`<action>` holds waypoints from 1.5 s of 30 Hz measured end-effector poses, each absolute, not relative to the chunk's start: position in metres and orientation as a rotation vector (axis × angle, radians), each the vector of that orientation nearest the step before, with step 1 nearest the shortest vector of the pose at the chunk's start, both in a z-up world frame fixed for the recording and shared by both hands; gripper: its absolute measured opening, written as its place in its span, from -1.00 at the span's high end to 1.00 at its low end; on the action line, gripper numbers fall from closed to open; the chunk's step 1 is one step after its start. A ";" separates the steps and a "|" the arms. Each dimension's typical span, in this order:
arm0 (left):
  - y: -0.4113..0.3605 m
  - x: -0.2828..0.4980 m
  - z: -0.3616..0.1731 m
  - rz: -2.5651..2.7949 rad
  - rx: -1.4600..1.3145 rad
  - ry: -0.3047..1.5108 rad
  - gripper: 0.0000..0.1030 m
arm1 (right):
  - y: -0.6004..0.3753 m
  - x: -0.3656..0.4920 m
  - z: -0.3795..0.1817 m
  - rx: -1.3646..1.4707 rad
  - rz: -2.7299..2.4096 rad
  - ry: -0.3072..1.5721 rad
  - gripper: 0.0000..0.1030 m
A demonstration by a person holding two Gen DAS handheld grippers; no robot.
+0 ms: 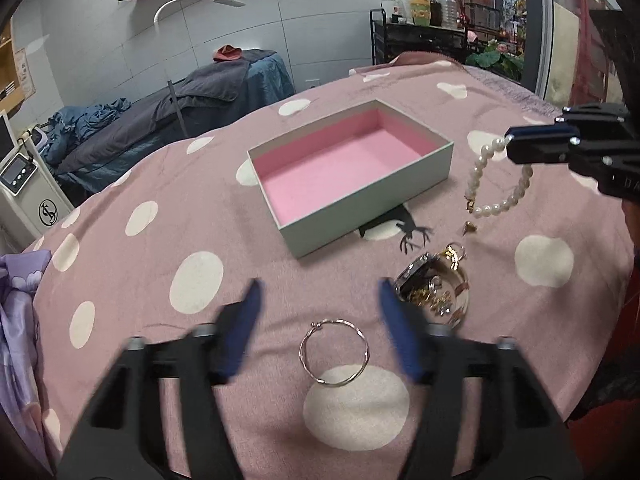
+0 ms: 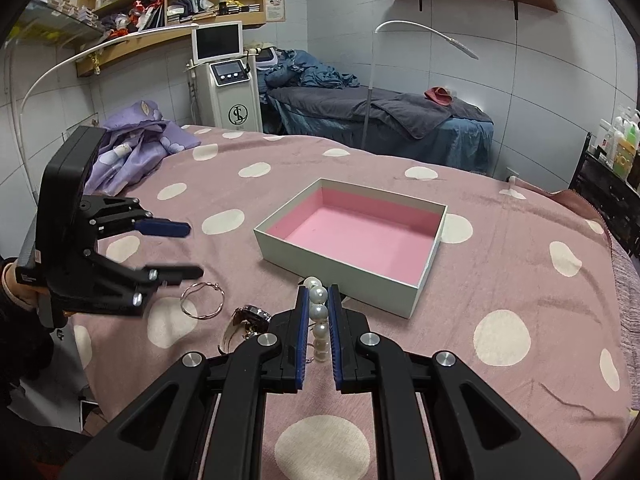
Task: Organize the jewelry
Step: 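Carry the bangle and pearl bracelet into the pink-lined box and open both tools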
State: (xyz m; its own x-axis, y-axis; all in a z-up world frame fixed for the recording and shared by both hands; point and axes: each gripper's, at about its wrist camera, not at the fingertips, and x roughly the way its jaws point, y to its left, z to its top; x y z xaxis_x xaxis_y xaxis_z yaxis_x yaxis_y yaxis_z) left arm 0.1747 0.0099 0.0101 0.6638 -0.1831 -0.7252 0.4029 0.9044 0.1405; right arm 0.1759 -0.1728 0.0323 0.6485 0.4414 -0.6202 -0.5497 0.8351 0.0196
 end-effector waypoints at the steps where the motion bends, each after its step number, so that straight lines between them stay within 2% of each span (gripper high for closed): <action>1: 0.011 0.172 0.004 -0.344 0.297 0.787 -0.65 | -0.173 0.177 0.031 -0.174 0.567 0.660 0.82; 7: 0.010 0.174 -0.042 -0.310 0.360 0.895 -0.65 | -0.172 0.175 0.031 -0.171 0.570 0.655 0.82; 8: 0.010 0.175 -0.048 -0.316 0.357 0.909 -0.59 | -0.171 0.176 0.033 -0.171 0.570 0.653 0.82; 9: 0.010 0.176 -0.051 -0.328 0.341 0.913 -0.51 | -0.171 0.176 0.033 -0.172 0.570 0.652 0.82; 11: 0.014 0.178 -0.051 -0.362 0.272 0.920 0.02 | -0.171 0.177 0.034 -0.169 0.572 0.652 0.82; 16: 0.011 0.179 -0.043 -0.339 0.293 0.899 0.03 | -0.171 0.181 0.037 -0.149 0.586 0.660 0.82; 21: 0.012 0.184 -0.011 -0.346 0.257 0.810 0.03 | -0.172 0.189 0.042 -0.123 0.615 0.664 0.82; 30: -0.011 0.244 0.032 -0.349 0.258 0.747 0.02 | -0.171 0.251 0.066 -0.039 0.604 0.680 0.82; 39: -0.038 0.331 0.005 -0.343 0.247 0.905 0.02 | -0.161 0.326 0.039 0.018 0.509 0.793 0.82; 45: -0.051 0.353 -0.017 -0.350 0.248 0.960 0.02 | -0.157 0.357 0.009 0.037 0.455 0.889 0.82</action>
